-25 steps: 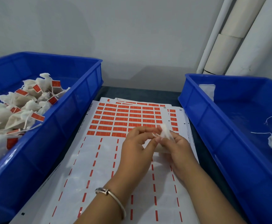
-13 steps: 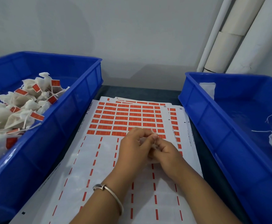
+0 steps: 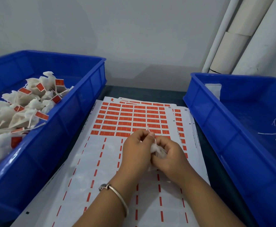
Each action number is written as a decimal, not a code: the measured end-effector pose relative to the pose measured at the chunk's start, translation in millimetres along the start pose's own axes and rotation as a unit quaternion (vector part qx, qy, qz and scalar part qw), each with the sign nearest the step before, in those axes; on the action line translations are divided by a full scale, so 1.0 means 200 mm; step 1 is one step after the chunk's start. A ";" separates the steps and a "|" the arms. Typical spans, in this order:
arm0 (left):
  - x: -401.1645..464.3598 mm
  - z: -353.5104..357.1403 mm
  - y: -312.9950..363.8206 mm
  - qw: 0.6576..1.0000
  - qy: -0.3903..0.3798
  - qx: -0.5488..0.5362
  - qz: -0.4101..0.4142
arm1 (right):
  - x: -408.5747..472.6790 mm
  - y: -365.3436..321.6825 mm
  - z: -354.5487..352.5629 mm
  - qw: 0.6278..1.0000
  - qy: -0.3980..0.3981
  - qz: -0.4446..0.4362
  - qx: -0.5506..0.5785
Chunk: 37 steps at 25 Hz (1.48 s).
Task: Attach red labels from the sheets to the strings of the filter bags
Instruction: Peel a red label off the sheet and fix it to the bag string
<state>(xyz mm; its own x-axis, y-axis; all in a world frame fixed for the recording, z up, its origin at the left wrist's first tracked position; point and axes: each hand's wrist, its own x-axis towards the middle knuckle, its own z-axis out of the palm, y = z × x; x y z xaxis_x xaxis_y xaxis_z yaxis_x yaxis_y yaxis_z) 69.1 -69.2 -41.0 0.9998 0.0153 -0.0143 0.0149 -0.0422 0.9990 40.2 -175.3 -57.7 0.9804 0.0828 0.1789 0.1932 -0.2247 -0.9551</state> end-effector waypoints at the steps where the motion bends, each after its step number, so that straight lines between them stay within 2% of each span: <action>1: 0.01 0.00 0.00 0.999 0.005 -0.023 -0.023 | 0.01 0.01 -0.01 1.000 0.016 0.007 -0.003; 6: 0.02 0.01 -0.01 0.991 0.031 -0.063 -0.113 | 0.02 0.01 0.00 0.992 0.119 0.016 -0.045; 11: 0.05 0.00 -0.02 0.982 0.034 -0.083 -0.164 | 0.02 0.01 0.02 0.989 0.118 -0.001 -0.089; 15: 0.05 -0.02 -0.04 0.967 0.006 -0.200 -0.161 | 0.02 0.01 0.02 0.985 0.115 -0.020 -0.130; 20: 0.05 0.00 -0.03 0.979 0.050 -0.112 -0.163 | 0.03 0.02 0.02 0.989 0.070 0.017 -0.131; 24: 0.07 0.00 0.00 0.957 0.017 -0.205 -0.205 | 0.03 0.00 -0.01 0.992 0.066 0.056 -0.096; 26: 0.06 -0.01 0.01 0.959 -0.025 -0.214 -0.184 | 0.04 0.00 -0.02 0.991 0.081 0.066 -0.078; 28: 0.03 -0.01 0.00 0.979 -0.056 -0.156 -0.120 | 0.04 0.00 -0.02 0.990 0.094 0.074 -0.075; 30: 0.01 -0.01 0.00 0.992 -0.042 -0.097 -0.075 | 0.04 0.00 -0.03 0.990 0.088 0.089 -0.071; 32: 0.00 -0.02 0.00 0.995 -0.017 -0.087 -0.055 | 0.04 -0.01 -0.04 0.990 0.077 0.110 -0.047; 37: 0.00 -0.02 0.01 0.997 0.000 -0.070 -0.031 | 0.03 -0.02 -0.07 0.982 0.041 0.157 0.096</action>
<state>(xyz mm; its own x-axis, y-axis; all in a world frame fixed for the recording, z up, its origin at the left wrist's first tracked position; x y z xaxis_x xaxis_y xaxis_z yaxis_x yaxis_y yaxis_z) 69.0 -65.2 -38.5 0.9971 0.0136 -0.0752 0.0735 0.0988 0.9924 46.5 -188.2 -48.8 0.9919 -0.0419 -0.1202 -0.1218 -0.0377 -0.9918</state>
